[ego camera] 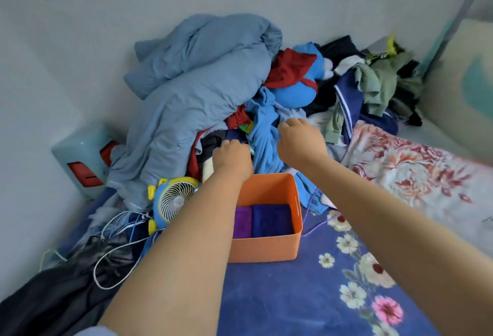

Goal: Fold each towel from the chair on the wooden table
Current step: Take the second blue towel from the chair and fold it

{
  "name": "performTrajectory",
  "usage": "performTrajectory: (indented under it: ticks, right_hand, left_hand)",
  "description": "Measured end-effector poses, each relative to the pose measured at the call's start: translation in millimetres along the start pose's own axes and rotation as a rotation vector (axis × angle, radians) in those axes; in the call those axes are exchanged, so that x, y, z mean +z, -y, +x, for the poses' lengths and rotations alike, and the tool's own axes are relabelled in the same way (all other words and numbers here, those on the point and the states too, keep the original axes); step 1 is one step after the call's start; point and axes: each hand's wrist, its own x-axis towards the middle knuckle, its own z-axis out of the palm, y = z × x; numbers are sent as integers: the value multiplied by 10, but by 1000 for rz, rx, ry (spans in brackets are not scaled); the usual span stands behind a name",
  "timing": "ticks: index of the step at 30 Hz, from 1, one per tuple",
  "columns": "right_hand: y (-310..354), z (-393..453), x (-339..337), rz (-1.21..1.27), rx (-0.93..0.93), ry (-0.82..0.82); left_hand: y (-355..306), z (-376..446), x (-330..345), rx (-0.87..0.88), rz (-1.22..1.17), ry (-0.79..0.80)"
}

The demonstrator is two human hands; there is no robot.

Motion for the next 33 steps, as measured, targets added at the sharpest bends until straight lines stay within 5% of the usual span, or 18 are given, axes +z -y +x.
performTrajectory:
  ticks: [8,14,22,33]
  right_hand:
    - [95,-1171,-1389,-125,140,-127]
    - [279,-2479,-2177,-203,371,-244]
    - [201,-4409,-3015,-356,715,-240]
    - [292,-7867,-4525,-611,1287,-239]
  left_hand:
    - [-212,-1233,-899,131,-18,-116]
    - [-645,-2247,-1190,396,-45,-193]
    - [-1658,-3667,-1485,765,-95,-237]
    - [-3556,-6595,-2029,1374,-235,-276]
